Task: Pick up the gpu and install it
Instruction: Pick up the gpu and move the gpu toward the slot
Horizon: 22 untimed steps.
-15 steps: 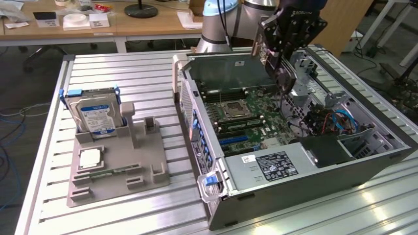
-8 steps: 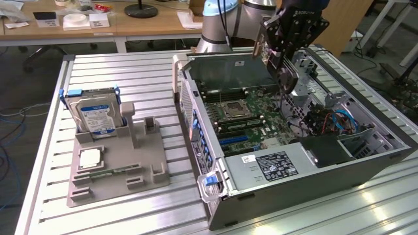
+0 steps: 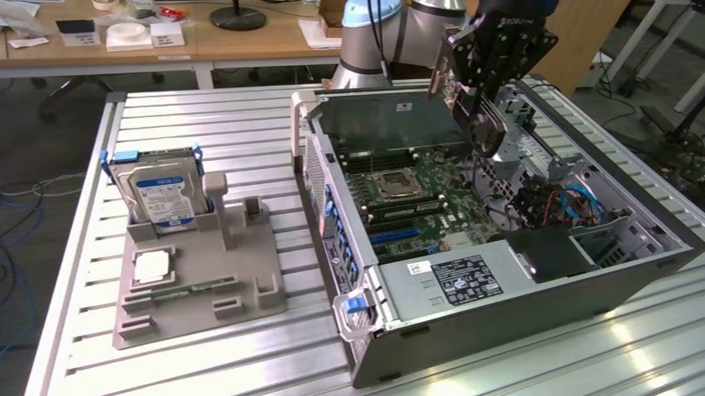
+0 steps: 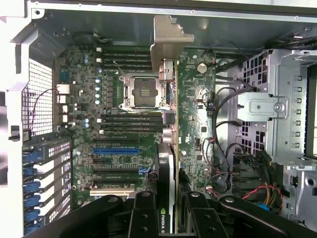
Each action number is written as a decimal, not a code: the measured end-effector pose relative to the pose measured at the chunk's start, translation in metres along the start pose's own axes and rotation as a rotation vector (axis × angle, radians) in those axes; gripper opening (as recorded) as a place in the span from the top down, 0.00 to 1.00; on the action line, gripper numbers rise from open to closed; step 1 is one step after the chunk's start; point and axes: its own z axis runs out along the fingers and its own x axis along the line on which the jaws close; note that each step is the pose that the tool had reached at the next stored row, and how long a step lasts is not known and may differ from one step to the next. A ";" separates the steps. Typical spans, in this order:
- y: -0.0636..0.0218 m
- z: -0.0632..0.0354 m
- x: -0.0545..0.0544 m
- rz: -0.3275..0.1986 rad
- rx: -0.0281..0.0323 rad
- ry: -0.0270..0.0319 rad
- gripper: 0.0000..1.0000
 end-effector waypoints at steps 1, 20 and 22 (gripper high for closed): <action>0.0000 0.0001 -0.001 0.000 -0.0001 0.0000 0.73; 0.0000 0.0022 -0.031 0.000 -0.0001 0.0004 0.73; 0.0001 0.0023 -0.032 0.000 -0.0001 0.0004 0.73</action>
